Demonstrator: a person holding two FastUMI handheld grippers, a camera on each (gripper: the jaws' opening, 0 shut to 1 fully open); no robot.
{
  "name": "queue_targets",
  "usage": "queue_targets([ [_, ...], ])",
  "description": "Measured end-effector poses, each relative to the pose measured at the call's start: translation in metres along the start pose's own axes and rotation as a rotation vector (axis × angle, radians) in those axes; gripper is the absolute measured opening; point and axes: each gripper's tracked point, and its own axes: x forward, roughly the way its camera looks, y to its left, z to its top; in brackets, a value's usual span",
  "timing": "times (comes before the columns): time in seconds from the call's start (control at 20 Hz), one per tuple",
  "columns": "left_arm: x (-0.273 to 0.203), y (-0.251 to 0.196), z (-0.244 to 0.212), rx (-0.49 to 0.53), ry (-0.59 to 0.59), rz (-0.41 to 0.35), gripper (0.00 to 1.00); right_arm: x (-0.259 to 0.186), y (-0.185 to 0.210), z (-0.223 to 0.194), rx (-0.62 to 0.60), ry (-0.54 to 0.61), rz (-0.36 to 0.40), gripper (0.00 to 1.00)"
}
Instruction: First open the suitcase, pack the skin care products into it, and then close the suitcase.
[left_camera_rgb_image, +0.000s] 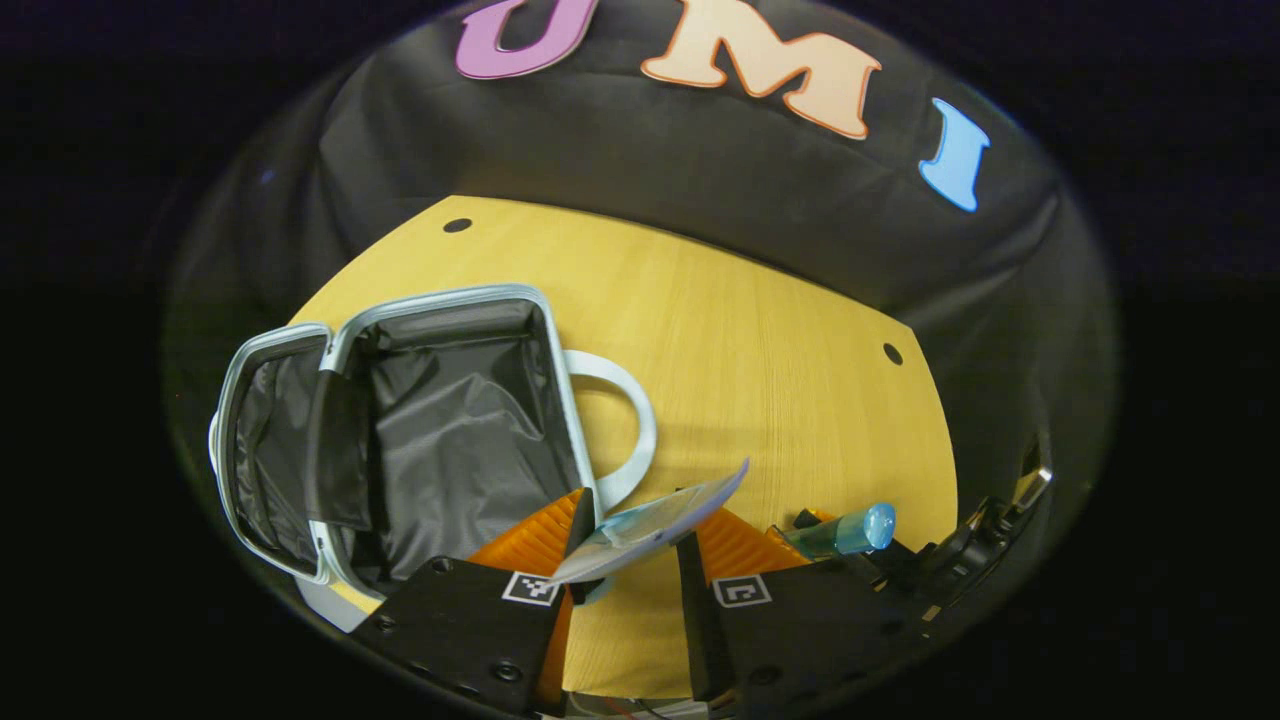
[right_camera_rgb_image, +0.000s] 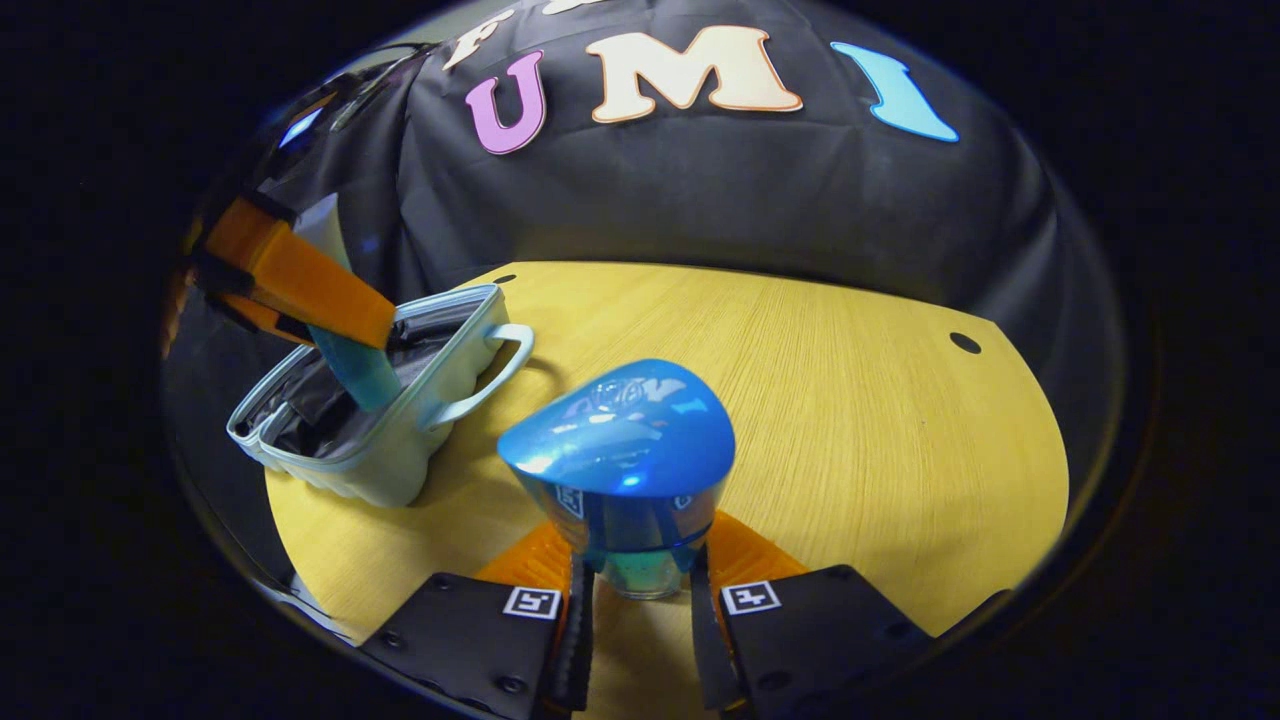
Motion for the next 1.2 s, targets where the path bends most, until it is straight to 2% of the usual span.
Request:
queue_targets([
  [0.15,-0.018,0.028,0.004,-0.044,0.032,0.019,0.38,-0.005,-0.004,-0.002,0.015,0.028,-0.009,0.42],
  [0.35,-0.032,0.088,-0.002,-0.073,0.075,0.118,0.38,-0.015,-0.005,-0.004,0.024,0.060,-0.005,0.43],
  [0.55,-0.025,0.125,-0.034,-0.071,0.201,0.148,0.38,-0.033,0.001,0.010,0.012,0.046,-0.012,0.42],
  [0.8,-0.006,0.138,-0.061,-0.092,0.334,0.087,0.38,-0.056,0.018,0.029,0.018,0.025,-0.040,0.42],
  [1.05,0.002,0.145,-0.077,-0.003,0.459,0.034,0.38,-0.072,0.057,0.046,0.049,0.032,-0.020,0.42],
  [1.2,0.010,0.150,-0.082,0.011,0.494,0.007,0.38,-0.076,0.083,0.060,0.043,0.027,-0.008,0.41],
])
